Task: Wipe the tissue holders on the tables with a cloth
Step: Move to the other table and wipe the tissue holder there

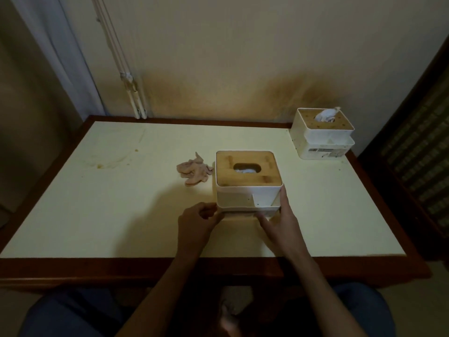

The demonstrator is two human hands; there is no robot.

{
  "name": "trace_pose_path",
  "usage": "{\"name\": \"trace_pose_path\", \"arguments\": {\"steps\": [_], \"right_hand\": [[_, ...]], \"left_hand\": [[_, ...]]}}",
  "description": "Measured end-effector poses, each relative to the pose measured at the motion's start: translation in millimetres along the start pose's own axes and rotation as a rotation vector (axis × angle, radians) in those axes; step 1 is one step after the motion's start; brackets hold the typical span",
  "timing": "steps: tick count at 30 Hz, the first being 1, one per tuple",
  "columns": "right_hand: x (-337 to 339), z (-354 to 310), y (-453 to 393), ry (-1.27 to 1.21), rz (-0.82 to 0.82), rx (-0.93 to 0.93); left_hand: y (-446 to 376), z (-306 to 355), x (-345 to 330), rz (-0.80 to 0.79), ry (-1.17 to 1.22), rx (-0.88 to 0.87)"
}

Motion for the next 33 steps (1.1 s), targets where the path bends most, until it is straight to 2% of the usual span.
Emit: {"name": "trace_pose_path", "arguments": {"steps": [3, 5, 7, 8, 12, 16, 23, 28, 33], "right_hand": [[6.9, -5.1, 2.1, 0.056, 0.035, 0.016], [23.9, -14.4, -1.2, 0.088, 0.161, -0.036], [38.0, -31.0, -9.1, 0.117, 0.272, 0.035], [40.0, -41.9, -15.3, 0.145, 0.265, 0.095], [20.1, -73.8, -58.7, 0.396, -0.05, 0.246], [-2.5, -81.8, -90.5, 0.782, -0.35, 0.26], [-4.9, -103.0, -114.2, 0.921, -0.54, 0.138], [1.4, -118.2, -114.6, 1.0, -0.711, 0.07], [-4.8, -122.5, -120.5, 0.952, -0.74, -0.047]], "left_hand": [[-0.9, 1.8, 1.9, -0.051, -0.026, -0.012], [-5.9, 5.7, 8.0, -0.061, -0.05, -0.047], [-16.7, 13.4, 16.7, -0.016, -0.077, -0.152], [-23.1, 19.1, 20.2, 0.001, -0.076, -0.222], [-47.3, 44.3, 18.2, -0.049, -0.137, -0.445], [-59.6, 51.7, 11.0, -0.101, -0.227, -0.479], [-65.8, 48.4, 10.6, -0.128, -0.183, -0.456], [-64.2, 33.7, 8.4, -0.144, -0.09, -0.526], [-67.6, 29.1, 7.0, -0.133, -0.03, -0.527]]}}
Point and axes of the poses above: each hand's wrist, its own y-axis away from the middle knuckle, its own x-axis out of the back of the hand, z = x × y, the point moved 4 cm from there along -y, towards the middle knuckle, and after that the axes turned 4 degrees about -x, right-handed, at the moved point
